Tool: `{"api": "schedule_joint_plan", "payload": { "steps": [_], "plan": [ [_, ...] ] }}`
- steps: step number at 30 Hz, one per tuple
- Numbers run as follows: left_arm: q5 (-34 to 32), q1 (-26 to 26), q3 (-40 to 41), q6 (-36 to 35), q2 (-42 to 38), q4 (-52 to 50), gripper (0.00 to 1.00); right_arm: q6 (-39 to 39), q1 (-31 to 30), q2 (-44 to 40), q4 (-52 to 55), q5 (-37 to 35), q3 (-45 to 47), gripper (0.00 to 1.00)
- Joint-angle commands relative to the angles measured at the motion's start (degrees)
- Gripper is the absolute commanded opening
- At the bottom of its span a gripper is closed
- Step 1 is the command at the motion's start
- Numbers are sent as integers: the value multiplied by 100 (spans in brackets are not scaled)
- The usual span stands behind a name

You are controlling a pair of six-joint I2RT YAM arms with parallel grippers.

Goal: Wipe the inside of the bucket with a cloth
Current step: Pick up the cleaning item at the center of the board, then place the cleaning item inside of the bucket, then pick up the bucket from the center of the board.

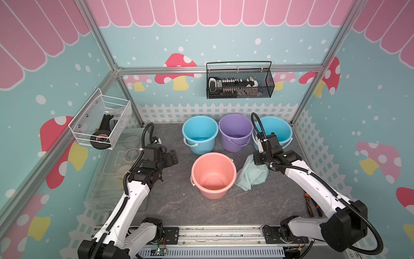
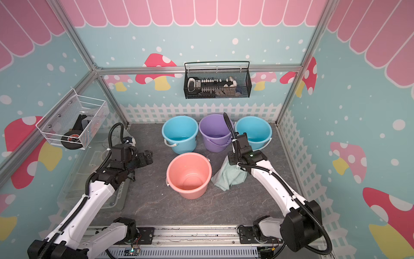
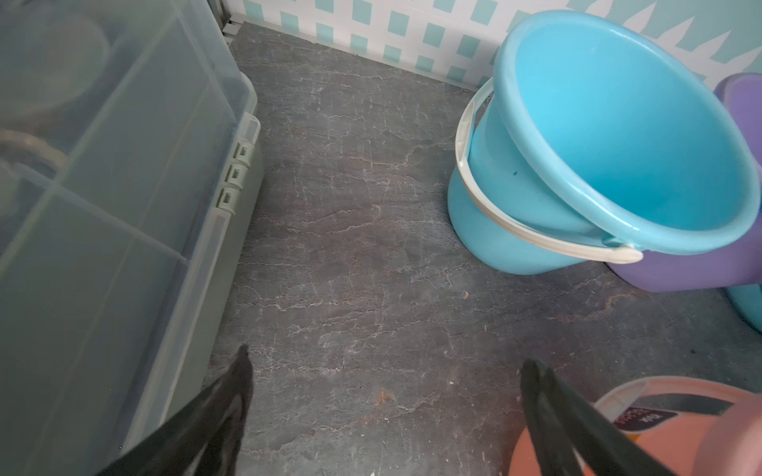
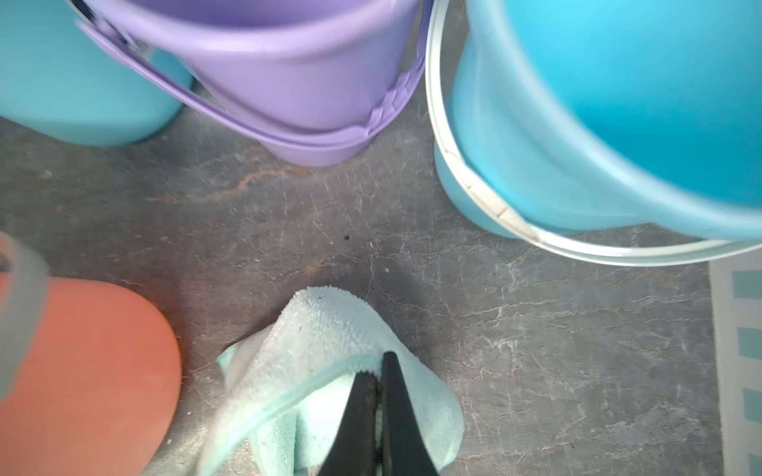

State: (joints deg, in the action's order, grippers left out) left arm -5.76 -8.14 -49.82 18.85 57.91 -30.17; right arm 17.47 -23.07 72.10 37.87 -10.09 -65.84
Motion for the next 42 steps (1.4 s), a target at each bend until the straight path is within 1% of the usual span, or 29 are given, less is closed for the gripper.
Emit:
{"api": "schedule_joint_plan", "payload": {
  "steps": [1, 5, 9, 12, 16, 21, 24, 26, 31, 37, 42],
  "plan": [
    [305, -164, -43, 180, -41, -124, 96, 73, -72, -310, 686, -31, -610, 0],
    [674, -226, -474, 441, 147, -796, 93, 70, -144, -424, 1226, 30, -1458, 0],
    [763, -551, -1011, 770, 224, -1419, 90, 129, -230, -425, 1610, 204, -2356, 0],
    [1076, -862, -1318, 856, 264, -1702, 87, 173, -322, -332, 1819, 367, -3090, 0],
    [1159, -1283, -1622, 1195, 393, -2057, 77, 229, -439, -97, 2041, 631, -4101, 0],
    [872, -1878, -1796, 1767, 624, -2450, 65, 373, -640, 301, 2189, 991, -5339, 0],
    [791, -2185, -1784, 1904, 838, -2520, 59, 518, -779, 547, 2188, 1280, -5976, 0],
    [721, -2336, -1768, 1955, 999, -2517, 53, 605, -905, 754, 2184, 1438, -6376, 0],
    [625, -2439, -1733, 1982, 1304, -2511, 44, 789, -1320, 1070, 2013, 1598, -6857, 0],
    [530, -2443, -1633, 1977, 1463, -2459, 35, 916, -1950, 1338, 1678, 1519, -6870, 0],
    [574, -2441, -1479, 2012, 1521, -2284, 23, 896, -2376, 1652, 1680, 1305, -6784, 0]
  ]
}}
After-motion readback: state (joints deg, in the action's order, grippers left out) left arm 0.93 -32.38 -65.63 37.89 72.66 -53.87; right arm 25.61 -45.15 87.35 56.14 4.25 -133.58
